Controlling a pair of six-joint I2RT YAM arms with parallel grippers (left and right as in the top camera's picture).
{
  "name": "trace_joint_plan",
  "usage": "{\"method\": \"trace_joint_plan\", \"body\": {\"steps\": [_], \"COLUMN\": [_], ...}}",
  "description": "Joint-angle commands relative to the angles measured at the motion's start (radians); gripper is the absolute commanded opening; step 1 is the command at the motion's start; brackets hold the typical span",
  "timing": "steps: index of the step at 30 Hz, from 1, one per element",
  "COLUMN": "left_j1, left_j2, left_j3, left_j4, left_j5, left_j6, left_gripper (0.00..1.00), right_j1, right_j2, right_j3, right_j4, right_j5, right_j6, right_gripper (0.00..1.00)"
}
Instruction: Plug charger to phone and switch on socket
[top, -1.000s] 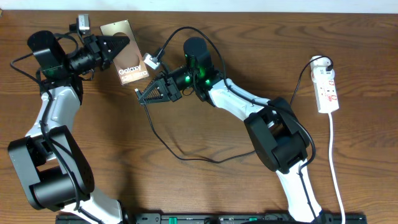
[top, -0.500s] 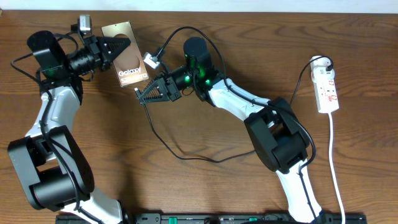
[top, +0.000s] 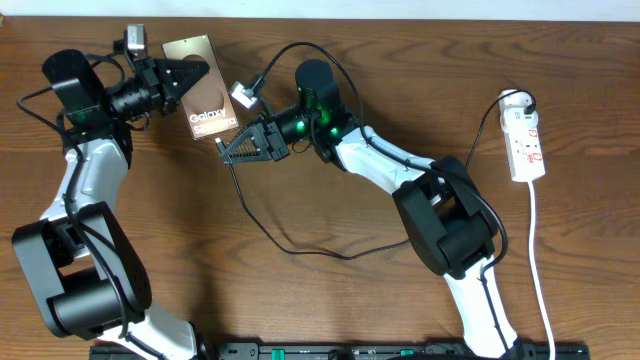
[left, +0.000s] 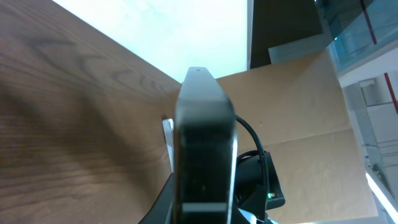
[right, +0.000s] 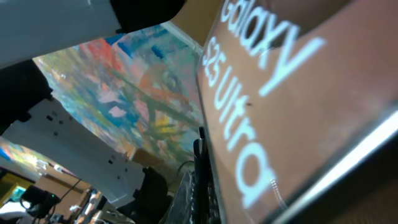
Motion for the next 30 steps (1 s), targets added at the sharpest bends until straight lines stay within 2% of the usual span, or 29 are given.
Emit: {"method": "trace_joint_plan", "body": {"steps": [1,11,30], "left_j1": [0.001,0.003,0.015], "left_j2": [0.000,0.000,0.000], "left_j3": [0.009,0.009,0.009], "left_j4": [0.013,0.111,0.112], "left_j5": [0.035,0.069,0.084], "left_j6": [-0.031,-0.023,-0.023], "left_gripper": [0.07,0.07,0.08], "right_j1": [0.003,-0.002,-0.001], "right_j2": [0.005,0.005,0.005], "right_j3": [0.003,0.003,0.003], "right_j4": [-0.005,-0.002,0.009], "right_j5": [0.021,0.021,0.021], "right_j6": [0.018,0.032,0.032], "right_gripper": [0.01,0.01,0.01]}}
